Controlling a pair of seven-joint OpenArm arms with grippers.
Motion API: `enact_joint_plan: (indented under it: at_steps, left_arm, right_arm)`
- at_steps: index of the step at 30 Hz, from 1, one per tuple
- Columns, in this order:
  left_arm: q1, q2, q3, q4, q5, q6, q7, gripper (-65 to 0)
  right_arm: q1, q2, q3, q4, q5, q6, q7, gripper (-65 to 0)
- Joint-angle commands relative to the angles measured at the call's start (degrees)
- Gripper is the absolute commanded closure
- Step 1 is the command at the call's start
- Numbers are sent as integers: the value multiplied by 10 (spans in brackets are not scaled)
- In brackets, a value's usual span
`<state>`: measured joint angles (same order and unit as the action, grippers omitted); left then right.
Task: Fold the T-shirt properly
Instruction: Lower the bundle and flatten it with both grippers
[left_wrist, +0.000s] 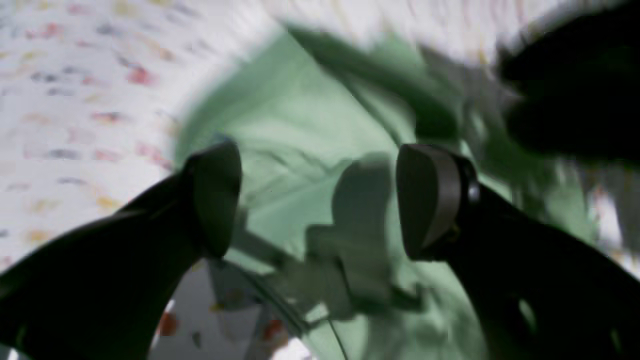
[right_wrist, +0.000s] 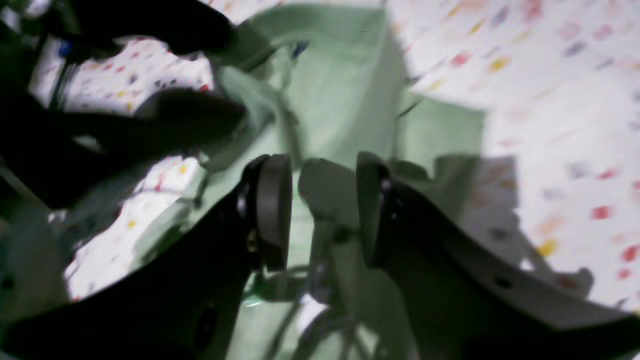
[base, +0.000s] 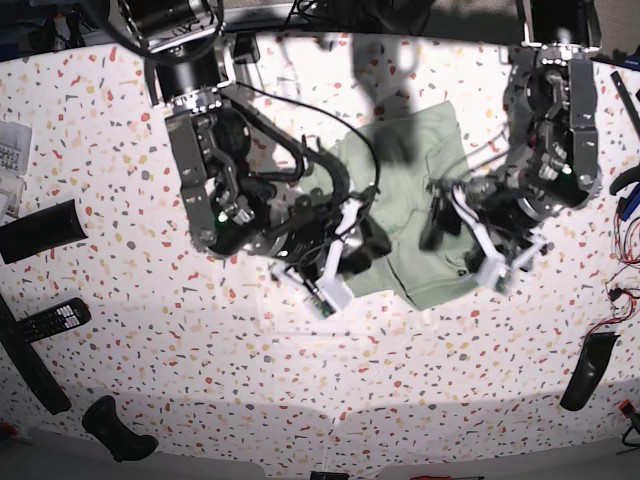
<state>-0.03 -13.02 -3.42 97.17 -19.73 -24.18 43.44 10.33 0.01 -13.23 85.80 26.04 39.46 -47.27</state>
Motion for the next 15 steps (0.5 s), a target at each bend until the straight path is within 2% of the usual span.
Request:
enact_joint_plan:
  at_steps: [1, 4, 7, 9, 12, 15]
  left_arm:
    - [-10, -4, -3, 19, -4, 11, -11, -447]
    - [-10, -3, -3, 43, -3, 43, 1, -447]
    - [-9, -4, -3, 59, -3, 83, 39, -447]
    - [0, -4, -3, 76, -3, 108, 64, -447]
    - [43, -4, -3, 125, -3, 109, 36, -447]
    - [93, -4, -3, 183, 18, 107, 17, -447]
  right_arm:
    - [13, -2, 9, 11, 7, 5, 32, -212]
    - [12, -2, 34, 11, 7, 5, 63, -212]
    - [12, -2, 56, 10, 3, 5, 68, -212]
    - [12, -2, 64, 9, -26, 5, 68, -212]
    - [9, -2, 66, 6, -68, 5, 70, -212]
    - [3, -2, 66, -7, -80, -12, 70, -212]
